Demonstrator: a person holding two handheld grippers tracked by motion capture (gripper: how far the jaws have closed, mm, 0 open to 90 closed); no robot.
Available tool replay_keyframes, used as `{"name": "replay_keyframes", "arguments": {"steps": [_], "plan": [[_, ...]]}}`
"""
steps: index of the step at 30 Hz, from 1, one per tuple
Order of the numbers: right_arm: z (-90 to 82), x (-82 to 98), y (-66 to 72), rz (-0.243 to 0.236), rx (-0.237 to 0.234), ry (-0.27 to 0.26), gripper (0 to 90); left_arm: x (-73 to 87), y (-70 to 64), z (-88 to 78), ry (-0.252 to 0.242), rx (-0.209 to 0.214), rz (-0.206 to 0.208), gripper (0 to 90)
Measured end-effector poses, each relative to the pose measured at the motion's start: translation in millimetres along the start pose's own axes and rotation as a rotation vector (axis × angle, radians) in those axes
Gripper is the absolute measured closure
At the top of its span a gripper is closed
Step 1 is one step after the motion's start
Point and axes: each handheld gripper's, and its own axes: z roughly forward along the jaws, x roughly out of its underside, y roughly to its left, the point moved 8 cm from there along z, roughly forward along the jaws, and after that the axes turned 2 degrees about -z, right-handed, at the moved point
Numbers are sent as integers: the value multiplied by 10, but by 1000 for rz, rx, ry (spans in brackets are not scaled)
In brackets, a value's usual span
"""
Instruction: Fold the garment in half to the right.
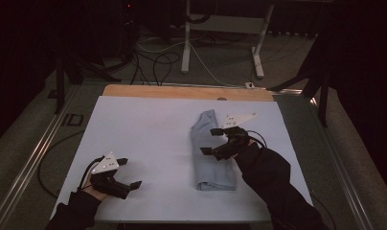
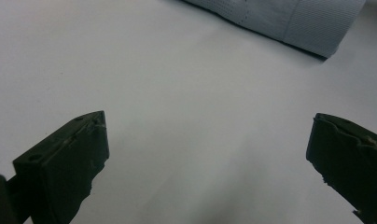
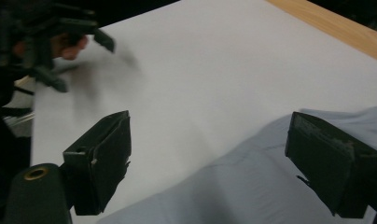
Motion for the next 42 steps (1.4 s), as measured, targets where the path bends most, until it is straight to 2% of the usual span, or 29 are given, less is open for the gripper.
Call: {"name": "replay_keyframes", "arguments": {"steps": [2, 5, 7, 9, 10, 13, 19, 21, 23, 25, 28, 31, 37, 40, 42], "plan": [[2, 6, 38, -6, -7, 1, 143, -1, 5, -5, -3, -3, -1, 4], [17, 49, 182, -21, -51, 8, 140, -2, 10, -10, -4, -2, 2, 4], [45, 84, 229, -10, -67, 8, 148, 0, 6, -10, -5, -1, 3, 4], [76, 138, 266, -27, -70, 12, 177, -2, 7, -10, -7, 3, 2, 4], [94, 168, 280, -42, -63, 19, 243, -1, 12, -8, -7, 1, 1, 4], [141, 250, 315, -89, -50, 22, 347, 7, 11, -6, -4, 2, -1, 5], [233, 360, 360, -144, -63, 59, 584, 13, -4, 5, 0, 10, 4, 4], [243, 385, 384, -182, -56, 78, 714, 15, -4, 10, 1, 12, 2, 4], [260, 418, 396, -203, -36, 95, 815, 16, -11, 9, 2, 13, 4, 4], [269, 471, 401, -231, -38, 120, 892, 13, -16, 6, 1, 15, 7, 5], [264, 544, 391, -263, -48, 149, 900, 15, -9, 7, -1, 15, 0, 4], [283, 621, 351, -264, -41, 175, 900, 14, -11, 12, 0, 20, 2, 4], [366, 843, 379, -241, -93, 226, 900, 14, -13, 6, 0, 18, 0, 4], [410, 989, 411, -209, -121, 254, 900, 16, -21, 6, 1, 20, 3, 4], [419, 1054, 453, -179, -153, 238, 900, 16, -22, 7, 1, 22, 4, 4]]}}
